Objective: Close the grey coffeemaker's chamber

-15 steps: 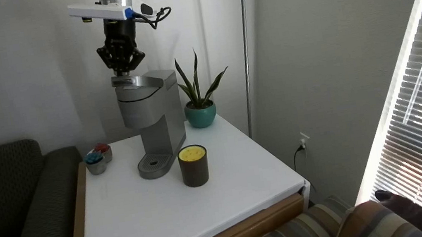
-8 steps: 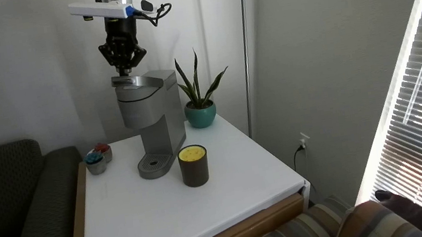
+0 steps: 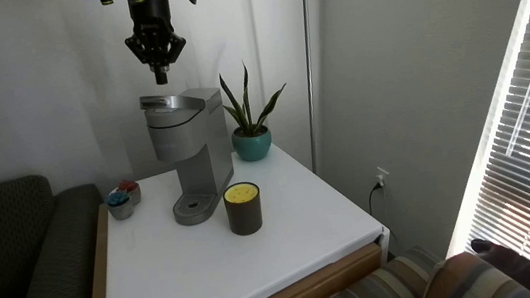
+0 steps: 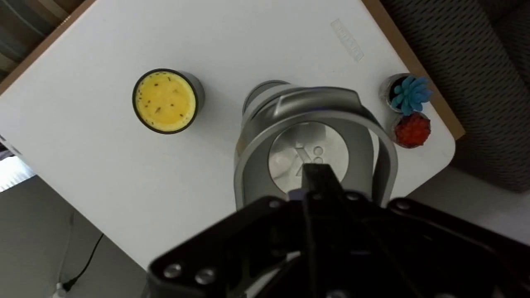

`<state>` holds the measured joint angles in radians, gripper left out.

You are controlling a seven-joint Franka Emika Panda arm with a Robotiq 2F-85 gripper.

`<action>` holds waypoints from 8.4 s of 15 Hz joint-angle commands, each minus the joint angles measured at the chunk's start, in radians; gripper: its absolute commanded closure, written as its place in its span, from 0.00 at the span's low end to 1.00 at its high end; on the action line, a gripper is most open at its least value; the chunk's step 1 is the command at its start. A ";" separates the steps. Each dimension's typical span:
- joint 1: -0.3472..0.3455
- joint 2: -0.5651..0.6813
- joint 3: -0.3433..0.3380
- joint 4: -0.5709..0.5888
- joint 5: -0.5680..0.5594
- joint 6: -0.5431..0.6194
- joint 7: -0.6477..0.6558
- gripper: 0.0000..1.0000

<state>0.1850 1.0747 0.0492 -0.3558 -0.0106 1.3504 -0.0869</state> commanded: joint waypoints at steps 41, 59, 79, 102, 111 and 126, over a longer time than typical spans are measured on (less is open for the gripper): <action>-0.004 0.115 -0.002 -0.009 0.077 -0.136 0.317 1.00; 0.008 0.035 -0.028 -0.022 0.017 -0.047 0.308 1.00; -0.007 0.039 -0.005 -0.032 0.065 -0.162 0.418 1.00; 0.000 -0.015 -0.033 -0.007 0.019 -0.144 0.319 1.00; -0.016 -0.029 -0.008 -0.002 0.026 0.284 0.161 1.00; -0.032 -0.041 -0.004 -0.028 0.032 0.356 0.117 0.12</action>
<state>0.1677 1.0465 0.0291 -0.3593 0.0046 1.6914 0.0582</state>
